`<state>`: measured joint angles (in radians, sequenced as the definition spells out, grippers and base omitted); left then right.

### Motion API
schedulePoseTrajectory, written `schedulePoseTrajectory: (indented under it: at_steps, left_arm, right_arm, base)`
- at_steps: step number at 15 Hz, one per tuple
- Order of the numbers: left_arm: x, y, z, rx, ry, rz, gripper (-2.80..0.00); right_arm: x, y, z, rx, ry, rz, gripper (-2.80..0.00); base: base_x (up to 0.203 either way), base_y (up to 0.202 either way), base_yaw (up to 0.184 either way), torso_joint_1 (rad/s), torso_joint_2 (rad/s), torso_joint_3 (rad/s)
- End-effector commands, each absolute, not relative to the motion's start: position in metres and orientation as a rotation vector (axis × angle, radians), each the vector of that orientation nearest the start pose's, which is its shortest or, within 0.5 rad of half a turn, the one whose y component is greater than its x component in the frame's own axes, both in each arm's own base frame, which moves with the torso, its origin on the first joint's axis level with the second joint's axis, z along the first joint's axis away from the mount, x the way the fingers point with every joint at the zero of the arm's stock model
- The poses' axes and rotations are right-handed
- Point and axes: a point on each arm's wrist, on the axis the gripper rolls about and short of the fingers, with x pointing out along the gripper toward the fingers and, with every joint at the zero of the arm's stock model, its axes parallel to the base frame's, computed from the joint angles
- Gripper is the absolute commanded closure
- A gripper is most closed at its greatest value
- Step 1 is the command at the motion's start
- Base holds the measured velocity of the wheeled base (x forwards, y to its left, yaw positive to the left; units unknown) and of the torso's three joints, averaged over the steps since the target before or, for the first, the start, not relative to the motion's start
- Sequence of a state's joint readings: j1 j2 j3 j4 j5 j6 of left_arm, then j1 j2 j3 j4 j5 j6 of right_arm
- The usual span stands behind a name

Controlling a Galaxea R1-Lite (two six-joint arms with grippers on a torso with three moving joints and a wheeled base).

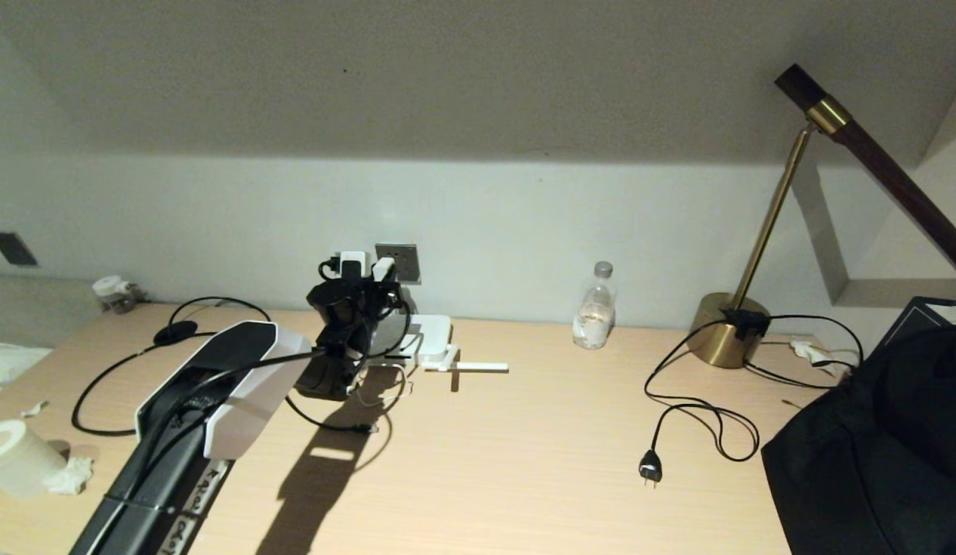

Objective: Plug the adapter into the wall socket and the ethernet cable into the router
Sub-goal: Plug plug into socket

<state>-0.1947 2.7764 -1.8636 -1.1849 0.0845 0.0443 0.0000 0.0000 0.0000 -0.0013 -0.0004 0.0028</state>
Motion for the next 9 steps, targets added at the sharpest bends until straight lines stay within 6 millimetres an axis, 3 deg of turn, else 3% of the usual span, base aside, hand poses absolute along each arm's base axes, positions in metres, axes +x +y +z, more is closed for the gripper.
schedulePoseTrajectory:
  at_steps: [1,9]
  left_arm:
    - [0.5352,-0.1036,0.0449,0.006,-0.282,-0.102,0.00]
    - [0.5347,-0.1052,0.0453,0.006,-0.282,-0.105,0.00]
  right_arm:
    - [-0.0227,0.0000,0.0757,0.003,0.000,-0.001,0.00]
    - [-0.0227,0.0000,0.0757,0.003,0.000,0.000,0.00]
  base:
    - [0.000,0.000,0.000,0.000,0.00,0.000]
    - [0.000,0.000,0.000,0.000,0.00,0.000]
